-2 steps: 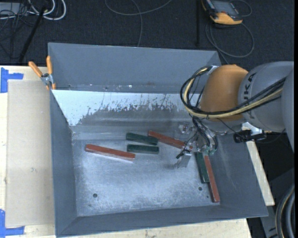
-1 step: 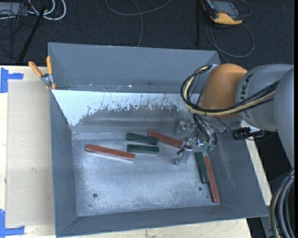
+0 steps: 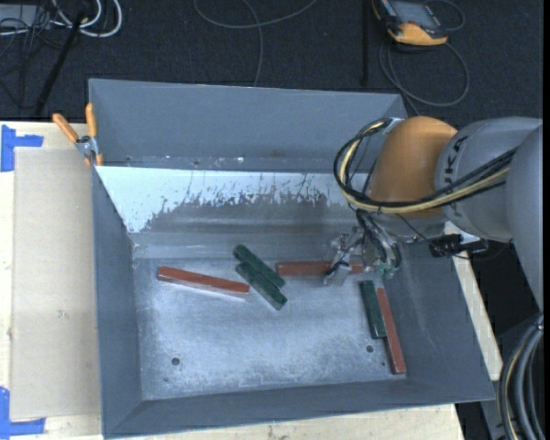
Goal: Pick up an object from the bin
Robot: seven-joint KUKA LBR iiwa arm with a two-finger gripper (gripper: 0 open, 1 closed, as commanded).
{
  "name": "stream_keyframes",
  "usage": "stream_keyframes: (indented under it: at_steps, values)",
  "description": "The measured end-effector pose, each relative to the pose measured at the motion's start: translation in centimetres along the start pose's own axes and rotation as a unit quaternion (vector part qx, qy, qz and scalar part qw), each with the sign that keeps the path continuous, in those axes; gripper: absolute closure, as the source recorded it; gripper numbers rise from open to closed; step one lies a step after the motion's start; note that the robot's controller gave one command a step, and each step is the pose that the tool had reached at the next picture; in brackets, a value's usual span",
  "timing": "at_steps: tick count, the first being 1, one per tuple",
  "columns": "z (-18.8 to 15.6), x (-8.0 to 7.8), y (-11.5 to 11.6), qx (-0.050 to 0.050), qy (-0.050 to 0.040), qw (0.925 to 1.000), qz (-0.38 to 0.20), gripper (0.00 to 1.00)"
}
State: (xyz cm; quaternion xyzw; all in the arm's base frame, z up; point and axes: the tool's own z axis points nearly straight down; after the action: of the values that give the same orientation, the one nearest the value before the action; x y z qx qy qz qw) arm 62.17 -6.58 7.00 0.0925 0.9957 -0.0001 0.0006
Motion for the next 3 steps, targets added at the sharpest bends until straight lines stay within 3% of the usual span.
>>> stream_keyframes:
  at_steps: [1,2,3]
  values:
    - [-4.5,-0.2,-1.2,0.0,-0.0025,1.0,-0.008,1.0]
    - [-4.2,-0.1,-1.2,0.0,-0.0003,1.0,-0.009,0.0]
    - [0.3,-0.2,-1.5,0.0,0.0026,0.9991,-0.042,0.0]
